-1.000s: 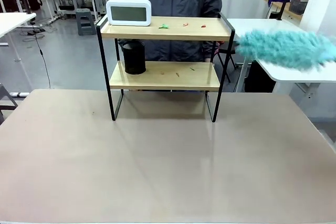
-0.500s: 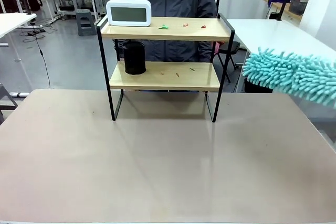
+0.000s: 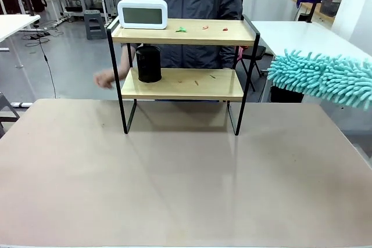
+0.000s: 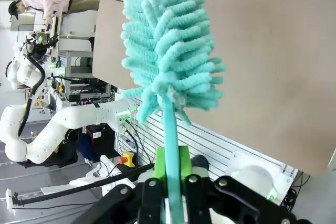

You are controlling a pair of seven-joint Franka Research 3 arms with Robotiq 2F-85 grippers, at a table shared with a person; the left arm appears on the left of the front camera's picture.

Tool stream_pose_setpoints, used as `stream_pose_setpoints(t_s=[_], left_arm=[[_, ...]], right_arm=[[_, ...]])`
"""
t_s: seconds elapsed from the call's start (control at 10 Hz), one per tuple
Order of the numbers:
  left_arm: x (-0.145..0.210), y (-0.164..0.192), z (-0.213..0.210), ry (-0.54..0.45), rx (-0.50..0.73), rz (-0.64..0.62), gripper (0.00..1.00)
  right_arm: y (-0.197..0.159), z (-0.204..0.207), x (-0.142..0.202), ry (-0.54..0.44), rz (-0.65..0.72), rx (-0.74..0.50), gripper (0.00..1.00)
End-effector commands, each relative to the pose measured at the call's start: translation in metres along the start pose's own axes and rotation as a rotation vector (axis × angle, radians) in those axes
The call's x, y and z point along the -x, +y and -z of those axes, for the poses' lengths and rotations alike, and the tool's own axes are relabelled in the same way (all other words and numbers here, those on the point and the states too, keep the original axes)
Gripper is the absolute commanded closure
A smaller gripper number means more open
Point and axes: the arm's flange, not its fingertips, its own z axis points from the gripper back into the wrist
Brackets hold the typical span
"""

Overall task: Clean the shelf.
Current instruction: Clean the specific tier of the Shelf with the Duster once objects are removed.

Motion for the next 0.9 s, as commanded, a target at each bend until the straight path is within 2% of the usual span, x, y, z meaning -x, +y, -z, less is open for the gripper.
stream_pose_setpoints(t_s=[0.0,0.8], left_arm=[[-0.0006,-0.0004,0.0017,-0.015,0.019,0.019,0.00],[-0.0006,-0.0004,0.0017,-0.015,0.019,0.019,0.00]], right_arm=[[0.0064,-0.0018,-0.0005,-0.012,0.012,-0.013,1.00],[0.0064,-0.0018,-0.0005,-0.012,0.012,-0.013,1.00]])
